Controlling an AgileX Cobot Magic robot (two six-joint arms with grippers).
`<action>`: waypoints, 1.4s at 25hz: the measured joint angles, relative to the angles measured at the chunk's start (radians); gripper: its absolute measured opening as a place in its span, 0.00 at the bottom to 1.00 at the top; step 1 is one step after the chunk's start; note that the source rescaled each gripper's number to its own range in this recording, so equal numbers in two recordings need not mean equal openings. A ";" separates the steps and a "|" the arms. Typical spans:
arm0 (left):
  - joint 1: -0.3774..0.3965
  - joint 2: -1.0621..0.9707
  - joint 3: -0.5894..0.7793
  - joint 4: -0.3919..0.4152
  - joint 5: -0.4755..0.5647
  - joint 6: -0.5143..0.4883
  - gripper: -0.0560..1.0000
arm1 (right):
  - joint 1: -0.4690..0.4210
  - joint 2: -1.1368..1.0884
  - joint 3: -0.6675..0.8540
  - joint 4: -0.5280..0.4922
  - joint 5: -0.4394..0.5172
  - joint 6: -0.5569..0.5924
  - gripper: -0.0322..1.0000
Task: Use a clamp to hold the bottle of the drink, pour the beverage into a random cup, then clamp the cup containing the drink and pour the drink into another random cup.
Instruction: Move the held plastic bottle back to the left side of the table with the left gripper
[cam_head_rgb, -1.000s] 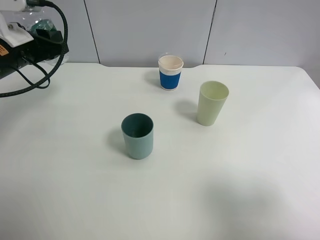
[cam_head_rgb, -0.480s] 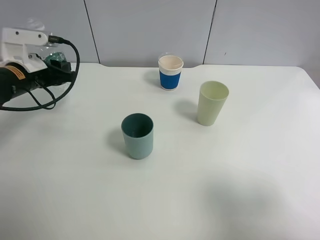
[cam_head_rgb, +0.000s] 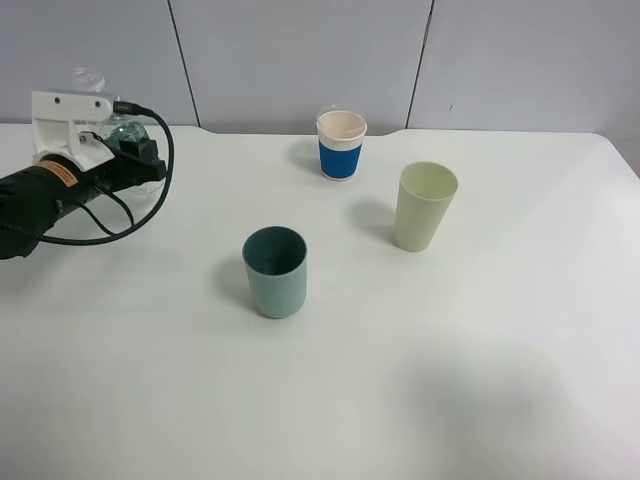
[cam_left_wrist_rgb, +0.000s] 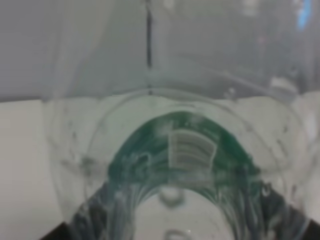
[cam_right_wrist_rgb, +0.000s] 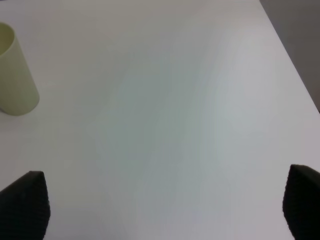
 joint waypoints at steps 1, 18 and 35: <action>0.000 0.016 0.000 0.000 -0.017 -0.003 0.06 | 0.000 0.000 0.000 0.000 0.000 0.000 0.78; 0.000 0.145 -0.001 0.015 -0.084 -0.007 0.06 | 0.000 0.000 0.000 0.000 0.000 0.000 0.78; 0.000 0.144 0.006 0.024 -0.092 -0.025 0.99 | 0.000 0.000 0.000 0.000 0.000 0.000 0.78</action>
